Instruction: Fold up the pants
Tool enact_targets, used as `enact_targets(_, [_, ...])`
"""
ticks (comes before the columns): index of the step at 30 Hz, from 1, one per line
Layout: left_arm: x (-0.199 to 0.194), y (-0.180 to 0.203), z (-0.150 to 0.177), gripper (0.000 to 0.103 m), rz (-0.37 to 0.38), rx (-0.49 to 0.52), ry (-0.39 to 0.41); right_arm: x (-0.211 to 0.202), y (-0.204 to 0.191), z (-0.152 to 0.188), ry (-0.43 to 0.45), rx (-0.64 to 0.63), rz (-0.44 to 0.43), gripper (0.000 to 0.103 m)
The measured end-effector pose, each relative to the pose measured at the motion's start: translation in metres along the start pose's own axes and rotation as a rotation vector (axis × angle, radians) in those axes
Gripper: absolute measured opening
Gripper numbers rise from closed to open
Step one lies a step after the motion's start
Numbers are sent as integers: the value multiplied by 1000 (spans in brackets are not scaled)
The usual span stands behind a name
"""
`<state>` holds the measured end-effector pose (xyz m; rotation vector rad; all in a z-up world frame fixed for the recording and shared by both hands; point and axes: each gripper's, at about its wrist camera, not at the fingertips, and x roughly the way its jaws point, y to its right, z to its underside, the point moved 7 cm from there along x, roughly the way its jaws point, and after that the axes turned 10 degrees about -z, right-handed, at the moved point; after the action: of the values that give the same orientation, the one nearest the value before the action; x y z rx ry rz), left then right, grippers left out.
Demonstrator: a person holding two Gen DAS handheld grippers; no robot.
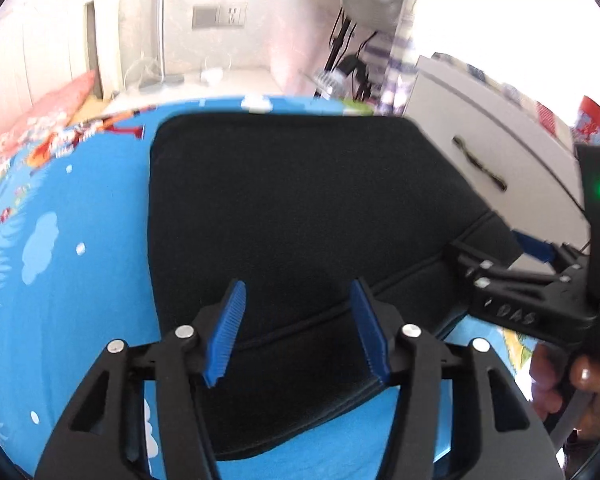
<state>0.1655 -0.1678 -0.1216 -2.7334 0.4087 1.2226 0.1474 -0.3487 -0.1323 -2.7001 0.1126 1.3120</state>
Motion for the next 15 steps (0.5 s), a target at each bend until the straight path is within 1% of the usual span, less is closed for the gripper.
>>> enact_targets(1, [-4, 2, -1, 62, 0, 11, 20, 0, 0, 1, 0, 1, -1, 97])
enact_targets(3, [-7, 9, -2, 68, -8, 44, 34, -1, -1, 0, -1, 0, -1, 97])
enact_targets(5, [1, 12, 3, 68, -19, 55, -3, -1, 0, 1, -1, 4, -5, 98])
enact_targets(7, [14, 13, 10, 70, -17, 52, -77, 0, 0, 1, -6, 10, -12, 98])
enact_targets(11, [12, 12, 9, 73, -29, 56, -74, 1, 0, 1, -6, 5, -10, 98])
enact_targets(15, [16, 4, 10, 80, -34, 19, -95, 1, -1, 2, -5, 1, -10, 98])
